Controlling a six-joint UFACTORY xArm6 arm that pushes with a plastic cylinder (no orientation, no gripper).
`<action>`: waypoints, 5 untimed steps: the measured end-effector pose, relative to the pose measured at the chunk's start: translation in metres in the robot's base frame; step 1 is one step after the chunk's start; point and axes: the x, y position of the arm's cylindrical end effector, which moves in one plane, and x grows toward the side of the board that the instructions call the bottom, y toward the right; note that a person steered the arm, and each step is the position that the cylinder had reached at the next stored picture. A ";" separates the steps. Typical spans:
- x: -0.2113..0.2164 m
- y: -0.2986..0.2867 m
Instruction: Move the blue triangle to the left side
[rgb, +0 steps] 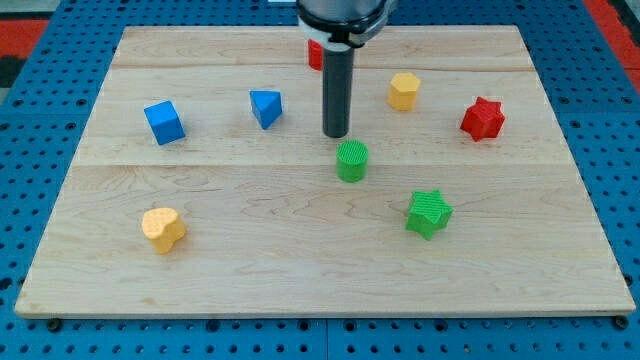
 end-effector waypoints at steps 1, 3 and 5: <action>0.066 -0.068; 0.074 -0.076; -0.016 -0.024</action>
